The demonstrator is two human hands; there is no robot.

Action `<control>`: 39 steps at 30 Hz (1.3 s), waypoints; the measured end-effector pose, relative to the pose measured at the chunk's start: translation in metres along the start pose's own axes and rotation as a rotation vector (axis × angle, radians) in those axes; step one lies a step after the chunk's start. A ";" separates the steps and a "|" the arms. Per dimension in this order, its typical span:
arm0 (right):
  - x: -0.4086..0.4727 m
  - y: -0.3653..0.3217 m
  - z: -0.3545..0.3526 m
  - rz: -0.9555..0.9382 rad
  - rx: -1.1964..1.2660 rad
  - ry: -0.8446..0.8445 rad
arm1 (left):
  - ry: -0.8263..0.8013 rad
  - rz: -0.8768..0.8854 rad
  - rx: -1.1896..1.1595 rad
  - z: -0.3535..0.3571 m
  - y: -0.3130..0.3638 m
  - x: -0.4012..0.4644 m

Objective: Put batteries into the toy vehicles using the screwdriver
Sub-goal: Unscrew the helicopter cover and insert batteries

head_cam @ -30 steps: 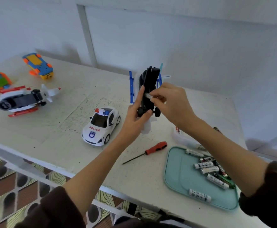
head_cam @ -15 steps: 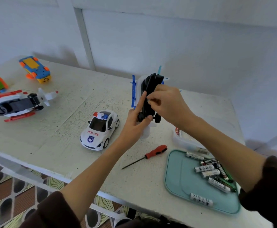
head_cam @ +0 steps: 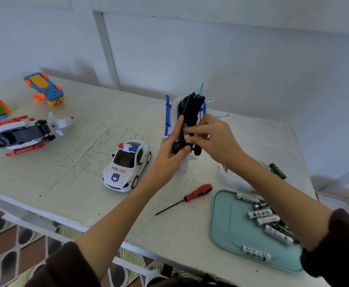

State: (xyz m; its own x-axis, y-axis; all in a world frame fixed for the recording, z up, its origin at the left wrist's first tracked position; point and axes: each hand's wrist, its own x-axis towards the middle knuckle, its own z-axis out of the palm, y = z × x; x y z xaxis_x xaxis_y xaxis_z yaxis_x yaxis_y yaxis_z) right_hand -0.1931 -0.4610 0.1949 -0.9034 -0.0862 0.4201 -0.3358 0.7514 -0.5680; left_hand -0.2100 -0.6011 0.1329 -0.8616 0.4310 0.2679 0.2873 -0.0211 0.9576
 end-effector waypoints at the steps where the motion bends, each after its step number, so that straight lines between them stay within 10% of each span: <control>1: 0.000 -0.002 -0.001 0.013 0.008 -0.023 | -0.005 -0.001 -0.001 0.000 0.001 -0.001; 19: 0.021 -0.016 -0.014 0.127 -0.310 -0.354 | 0.031 -0.094 0.060 0.004 0.002 -0.001; 25: 0.021 -0.012 0.008 0.146 -0.522 -0.226 | 0.014 -0.089 0.081 0.004 0.003 0.001; 36: -0.018 -0.008 -0.044 0.105 -0.031 -0.244 | -0.013 -0.067 0.095 0.003 0.003 -0.003; 39: -0.046 -0.001 -0.062 0.059 -0.052 -0.482 | -0.016 -0.080 0.113 0.006 0.008 -0.005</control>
State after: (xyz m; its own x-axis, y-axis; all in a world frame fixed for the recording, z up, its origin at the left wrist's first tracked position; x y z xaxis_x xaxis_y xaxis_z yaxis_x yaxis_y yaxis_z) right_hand -0.1341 -0.4171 0.2202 -0.9452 -0.3264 0.0063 -0.2781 0.7947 -0.5395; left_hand -0.2010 -0.5983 0.1384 -0.8770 0.4419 0.1889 0.2644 0.1155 0.9575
